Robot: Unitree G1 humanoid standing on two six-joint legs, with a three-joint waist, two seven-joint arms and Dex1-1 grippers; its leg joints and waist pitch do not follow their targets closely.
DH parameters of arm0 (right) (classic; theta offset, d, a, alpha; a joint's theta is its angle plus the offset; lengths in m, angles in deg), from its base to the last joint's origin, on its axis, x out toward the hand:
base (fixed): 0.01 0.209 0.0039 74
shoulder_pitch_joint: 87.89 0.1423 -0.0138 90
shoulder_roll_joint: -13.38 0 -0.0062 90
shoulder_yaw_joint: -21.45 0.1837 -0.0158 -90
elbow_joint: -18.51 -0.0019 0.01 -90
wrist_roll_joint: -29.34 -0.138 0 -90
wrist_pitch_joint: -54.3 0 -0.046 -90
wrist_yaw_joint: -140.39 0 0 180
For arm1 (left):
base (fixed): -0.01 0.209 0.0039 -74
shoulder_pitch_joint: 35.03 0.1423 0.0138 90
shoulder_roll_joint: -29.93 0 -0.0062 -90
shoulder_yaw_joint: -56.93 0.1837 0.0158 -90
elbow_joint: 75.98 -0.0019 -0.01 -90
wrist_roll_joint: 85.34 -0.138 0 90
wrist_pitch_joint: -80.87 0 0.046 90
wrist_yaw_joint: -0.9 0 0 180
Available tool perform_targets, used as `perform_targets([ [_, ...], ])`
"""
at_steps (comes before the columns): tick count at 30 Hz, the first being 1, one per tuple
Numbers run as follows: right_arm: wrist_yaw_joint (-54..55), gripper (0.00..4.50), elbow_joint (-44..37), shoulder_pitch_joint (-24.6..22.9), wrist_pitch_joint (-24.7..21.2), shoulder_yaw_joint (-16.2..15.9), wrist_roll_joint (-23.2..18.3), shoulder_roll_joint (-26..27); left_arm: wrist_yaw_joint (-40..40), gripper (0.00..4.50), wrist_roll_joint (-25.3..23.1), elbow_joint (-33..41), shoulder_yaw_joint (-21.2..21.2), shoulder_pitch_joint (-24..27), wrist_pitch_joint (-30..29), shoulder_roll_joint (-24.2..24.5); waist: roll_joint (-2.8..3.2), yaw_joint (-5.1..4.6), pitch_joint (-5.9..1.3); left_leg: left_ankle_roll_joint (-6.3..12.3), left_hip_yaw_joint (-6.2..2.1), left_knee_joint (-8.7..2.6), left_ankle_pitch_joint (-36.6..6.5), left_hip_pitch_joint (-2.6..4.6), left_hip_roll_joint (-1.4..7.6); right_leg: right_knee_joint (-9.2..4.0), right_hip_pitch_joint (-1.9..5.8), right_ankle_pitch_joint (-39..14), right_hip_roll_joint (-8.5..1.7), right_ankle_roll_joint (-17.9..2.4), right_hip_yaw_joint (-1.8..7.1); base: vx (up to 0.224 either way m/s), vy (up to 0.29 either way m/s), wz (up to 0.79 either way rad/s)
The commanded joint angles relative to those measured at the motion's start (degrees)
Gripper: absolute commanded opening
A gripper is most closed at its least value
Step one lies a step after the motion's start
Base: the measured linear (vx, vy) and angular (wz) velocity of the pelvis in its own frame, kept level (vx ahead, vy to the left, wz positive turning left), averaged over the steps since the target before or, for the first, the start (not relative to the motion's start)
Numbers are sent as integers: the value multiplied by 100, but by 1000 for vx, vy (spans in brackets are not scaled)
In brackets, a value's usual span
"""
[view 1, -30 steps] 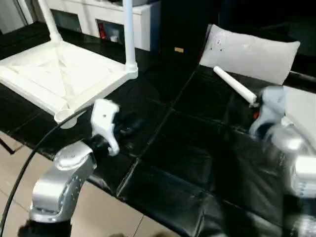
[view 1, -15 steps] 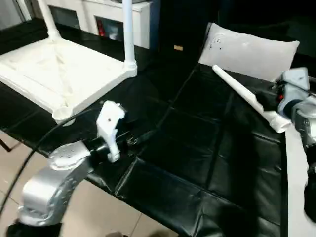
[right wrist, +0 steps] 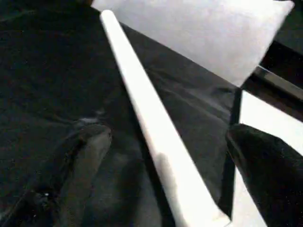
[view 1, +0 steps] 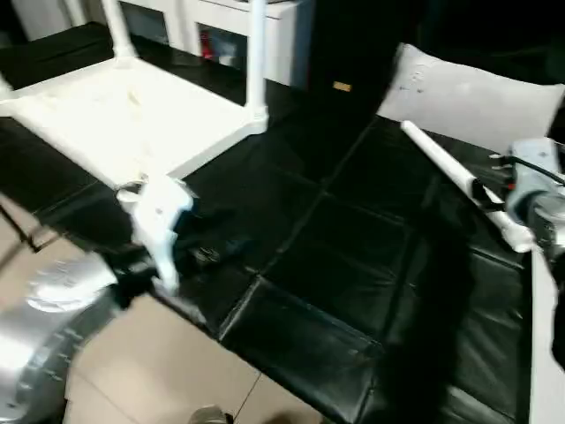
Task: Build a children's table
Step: Move to table, then pick table leg
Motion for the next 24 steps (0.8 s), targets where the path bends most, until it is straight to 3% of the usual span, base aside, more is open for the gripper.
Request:
perform_targets([
  [1, 49, 450, 126, 102, 63, 129, -57, -90, 40, 294, 229, 236, -153, -122, -216, 134, -12, 6, -233, -98, 57, -416, -1349, 95, 44, -399, 168, -876, -209, -1244, 77, 0, 0, 0],
  [2, 46, 450, 186, 87, 141, 90, 12, -124, -9, 294, 426, 346, -292, -190, -465, 207, 25, 21, -210, -119, 48, -422, -1437, 96, 39, -402, 158, -922, -213, -1252, 73, 0, 0, 0],
  [3, 60, 450, 195, 83, 143, 100, 8, -127, 4, 294, 466, 377, -320, -193, -518, 245, 11, 21, -214, -119, 47, -420, -1421, 93, 37, -391, 168, -902, -216, -1267, 73, 0, 0, 0],
  [4, 100, 450, 211, 69, 149, 135, -12, -137, 38, 294, 531, 443, -338, -204, -619, 327, 66, 22, -138, -133, 37, -449, -1581, 85, 37, -422, 127, -1051, -204, -1260, 71, 0, 0, 0],
  [6, 152, 450, 225, 51, 159, 185, -28, -160, 69, 294, 694, 535, -405, -260, -793, 418, 115, 44, -117, -139, 18, -451, -1614, 83, 28, -413, 132, -1112, -220, -1269, 71, 0, 0, 0],
  [7, 150, 450, 227, 41, 166, 187, -21, -168, 74, 294, 755, 557, -430, -300, -856, 440, 69, 33, -115, -110, 26, -446, -1559, 78, 27, -413, 154, -1084, -226, -1288, 75, 0, 0, 0],
  [8, 197, 450, 236, 5, 196, 208, -7, -186, 93, 294, 895, 586, -445, -418, -999, 501, 113, 43, -58, -85, 32, -443, -1420, 58, 18, -416, 126, -929, -217, -1326, 82, 0, 0, 0],
  [10, 239, 450, 243, -16, 196, 286, -52, -190, 95, 294, 1009, 606, -483, -487, -1094, 579, 120, 62, -36, 7, 28, -416, -999, 13, 3, -372, 146, -459, -209, -1424, 81, 0, 0, 0],
  [11, 250, 450, 248, -38, 197, 261, -15, -195, 76, 294, 1054, 599, -521, -515, -1146, 608, 169, 75, 11, 42, 27, -415, -966, 1, 2, -379, 131, -384, -202, -1476, 77, 0, 0, 0],
  [12, 273, 450, 254, -52, 218, 210, 42, -204, 45, 294, 1103, 601, -548, -535, -1198, 623, 154, 77, 6, 64, 25, -405, -879, -10, -1, -359, 157, -298, -207, -1502, 78, 0, 0, 0],
  [14, 423, 450, 258, -72, 311, 147, 128, -249, 22, 294, 1245, 643, -647, -579, -1325, 686, 233, 108, 57, 155, 18, -379, -479, -38, -9, -324, 136, 171, -195, -1591, 75, 0, 0, 0],
  [16, 520, 450, 263, -70, 341, 187, 109, -280, 33, 294, 1322, 629, -698, -636, -1400, 749, 220, 106, 97, 243, 24, -369, -327, -70, -19, -307, 138, 375, -181, -1648, 71, 0, 0, 0],
  [17, 559, 450, 265, -78, 328, 224, 109, -312, 55, 294, 1383, 640, -778, -645, -1473, 833, 266, 115, 142, 256, 27, -371, -368, -73, -22, -321, 121, 317, -187, -1672, 72, 0, 0, 0],
  [19, 616, 450, 274, -111, 299, 267, 112, -352, 62, 294, 1459, 659, -846, -672, -1592, 939, 265, 131, 178, 297, 35, -371, -283, -75, -21, -314, 115, 450, -178, -1701, 77, 0, 0, 0],
  [20, 634, 450, 277, -123, 292, 273, 119, -365, 61, 294, 1510, 659, -880, -687, -1635, 971, 255, 129, 209, 298, 38, -383, -348, -78, -16, -323, 119, 374, -182, -1708, 79, 0, 0, 0],
  [21, 649, 450, 283, -147, 287, 269, 133, -386, 72, 294, 1589, 653, -944, -692, -1673, 990, 302, 143, 257, 283, 34, -395, -405, -76, -11, -334, 96, 299, -188, -1709, 80, 0, 0, 0],
  [22, 648, 450, 286, -159, 268, 289, 123, -403, 81, 294, 1631, 653, -976, -696, -1701, 1015, 271, 139, 282, 267, 44, -404, -478, -71, -8, -350, 109, 186, -193, -1713, 89, 0, 0, 0],
  [23, 632, 450, 293, -168, 215, 351, 79, -426, 98, 294, 1686, 656, -1015, -700, -1743, 1078, 301, 154, 314, 247, 45, -419, -535, -66, -4, -366, 100, 69, -205, -1713, 92, 0, 0, 0],
  [24, 619, 450, 299, -167, 157, 391, 50, -445, 103, 294, 1708, 658, -1027, -711, -1770, 1112, 295, 152, 329, 237, 44, -425, -571, -65, -2, -371, 104, -2, -206, -1704, 94, 0, 0, 0],
])
